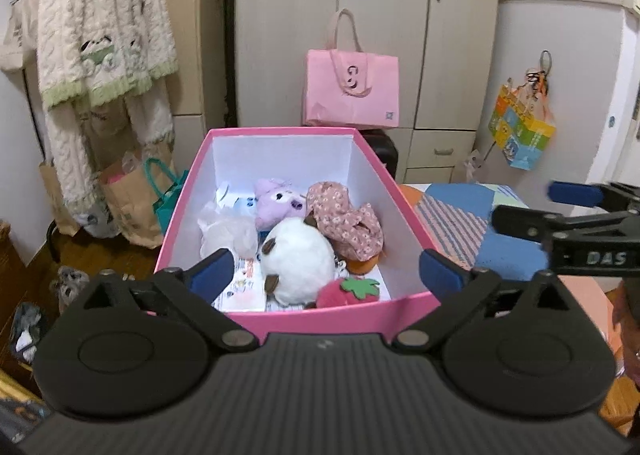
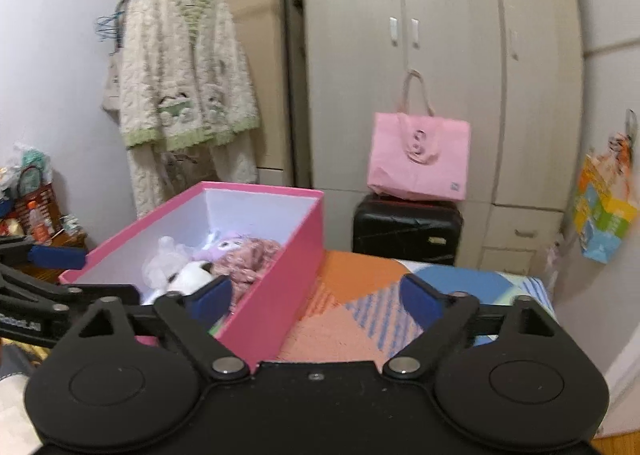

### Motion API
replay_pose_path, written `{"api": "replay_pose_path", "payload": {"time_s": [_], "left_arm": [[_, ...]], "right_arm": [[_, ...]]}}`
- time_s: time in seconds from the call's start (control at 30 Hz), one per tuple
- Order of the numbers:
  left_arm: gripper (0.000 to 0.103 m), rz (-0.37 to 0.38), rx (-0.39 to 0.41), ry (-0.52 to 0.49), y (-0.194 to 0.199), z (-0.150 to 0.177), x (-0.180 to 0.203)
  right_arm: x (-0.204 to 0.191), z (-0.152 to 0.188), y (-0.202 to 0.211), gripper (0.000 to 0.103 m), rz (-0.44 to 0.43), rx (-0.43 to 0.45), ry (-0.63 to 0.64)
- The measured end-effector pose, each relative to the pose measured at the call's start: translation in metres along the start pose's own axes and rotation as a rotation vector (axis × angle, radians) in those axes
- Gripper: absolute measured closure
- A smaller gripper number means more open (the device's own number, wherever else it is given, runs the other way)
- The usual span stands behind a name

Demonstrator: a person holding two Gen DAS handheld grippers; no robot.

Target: Organize soft objects

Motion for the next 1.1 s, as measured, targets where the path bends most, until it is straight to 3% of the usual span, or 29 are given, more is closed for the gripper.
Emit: {"api": "replay_pose_path", "payload": {"time_s": [0.17, 0.37, 0.57, 0.8, 1.1], "left_arm": [[0.000, -0.051, -0.071, -0.013, 0.000, 0.001, 0.006], [0.000, -0.110, -0.073, -0.041, 0.018, -0.002, 0.015], [0.000, -0.142, 0.021, -0.059, 0.048, -0.001, 0.029], [0.000, -0.109, 0.056, -0.038, 0.057, 0.013, 0.040], [0.000, -0.137, 0.075, -0.043, 0.056, 0.021, 0.037]], "right_arm": [[0.031, 0.006, 0.003, 0.000, 0.074, -0.058, -0.117], [0.046, 0.018, 0.022, 0.000, 0.193, -0.133, -0.110], [0.045, 0.020, 0.055, 0.000, 0.092, -0.075, -0.128], [0.037, 0.023, 0.085, 0.000, 0.106, 0.003, -0.093], [0.033, 0.029, 0.116, 0.000, 0.173, 0.058, -0.055]]}}
Point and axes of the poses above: each gripper's, at about its wrist camera, not at the fingertips, and y roughly against the way its jaws point, x to its right, z to its underside, the point moved 9 cm from there along -y, roughly the way its jaws point
